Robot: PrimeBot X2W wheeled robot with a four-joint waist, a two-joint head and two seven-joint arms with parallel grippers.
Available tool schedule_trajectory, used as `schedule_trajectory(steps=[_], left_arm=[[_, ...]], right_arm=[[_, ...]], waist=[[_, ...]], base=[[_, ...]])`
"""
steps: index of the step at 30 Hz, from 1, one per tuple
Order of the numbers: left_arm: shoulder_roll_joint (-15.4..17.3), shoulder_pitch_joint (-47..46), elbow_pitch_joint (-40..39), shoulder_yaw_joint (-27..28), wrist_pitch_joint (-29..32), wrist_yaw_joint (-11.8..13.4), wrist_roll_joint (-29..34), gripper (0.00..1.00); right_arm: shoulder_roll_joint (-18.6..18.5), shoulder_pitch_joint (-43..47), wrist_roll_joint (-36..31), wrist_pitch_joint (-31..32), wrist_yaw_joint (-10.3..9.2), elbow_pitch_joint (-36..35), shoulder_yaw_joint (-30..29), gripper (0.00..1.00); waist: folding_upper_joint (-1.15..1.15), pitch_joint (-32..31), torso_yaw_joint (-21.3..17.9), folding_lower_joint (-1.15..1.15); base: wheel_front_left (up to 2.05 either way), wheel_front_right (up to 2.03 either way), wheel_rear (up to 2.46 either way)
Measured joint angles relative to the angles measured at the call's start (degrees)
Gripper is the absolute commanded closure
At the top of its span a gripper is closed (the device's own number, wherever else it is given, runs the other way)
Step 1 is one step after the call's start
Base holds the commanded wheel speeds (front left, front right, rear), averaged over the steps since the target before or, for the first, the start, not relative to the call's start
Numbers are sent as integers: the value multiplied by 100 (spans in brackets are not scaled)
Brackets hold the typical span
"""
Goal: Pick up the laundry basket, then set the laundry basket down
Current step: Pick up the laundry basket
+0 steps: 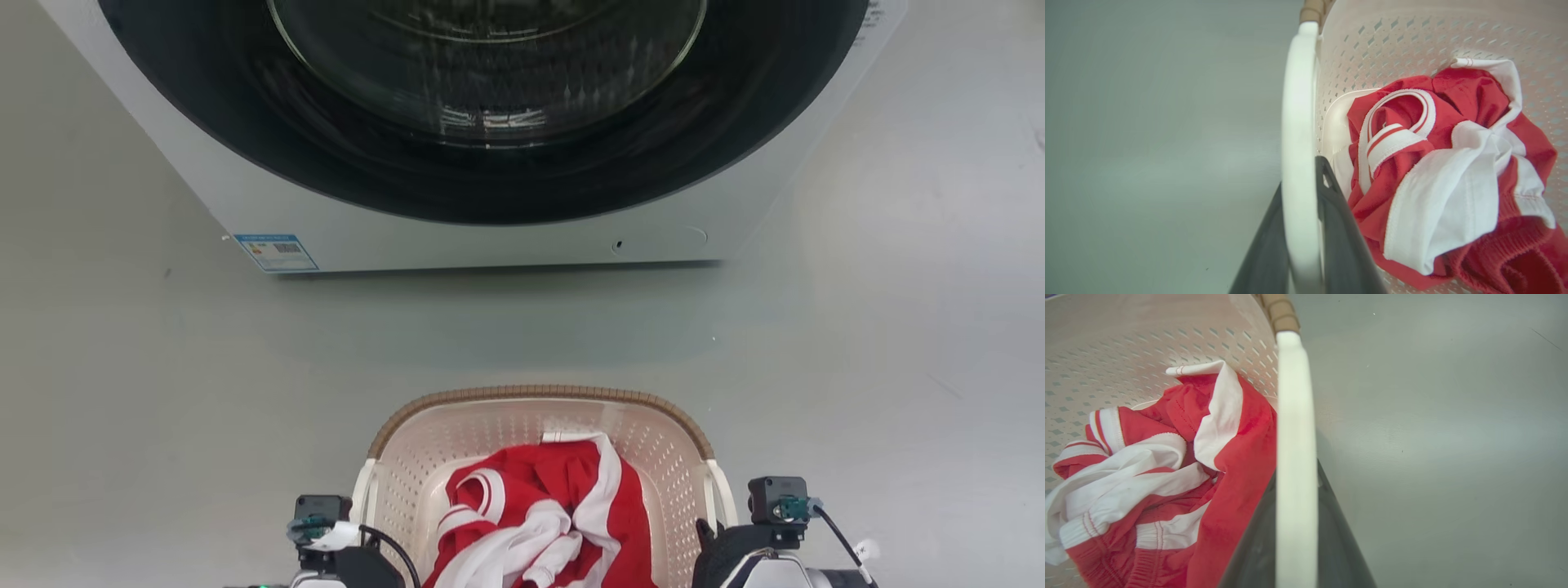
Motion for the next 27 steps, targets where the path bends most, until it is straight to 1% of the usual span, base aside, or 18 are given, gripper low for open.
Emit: schedule_trajectory(steps=[15, 21, 27], left_arm=[[67, 957, -76, -467, 434, 101, -454, 100], [86, 1213, -73, -558, 560, 107, -563, 100], [87, 1352, -54, -613, 651, 127, -627, 100]], right_arm=[[-2, 1043, 526, 352, -2, -175, 403, 100], [-16, 1337, 688, 426, -5, -255, 538, 100], [-16, 1412, 850, 509, -5, -233, 624, 100]], waist=[[0, -1164, 21, 0], [0, -1567, 32, 0], [0, -1914, 36, 1]], base=[[0, 0, 0], [0, 0, 0], [0, 0, 0]])
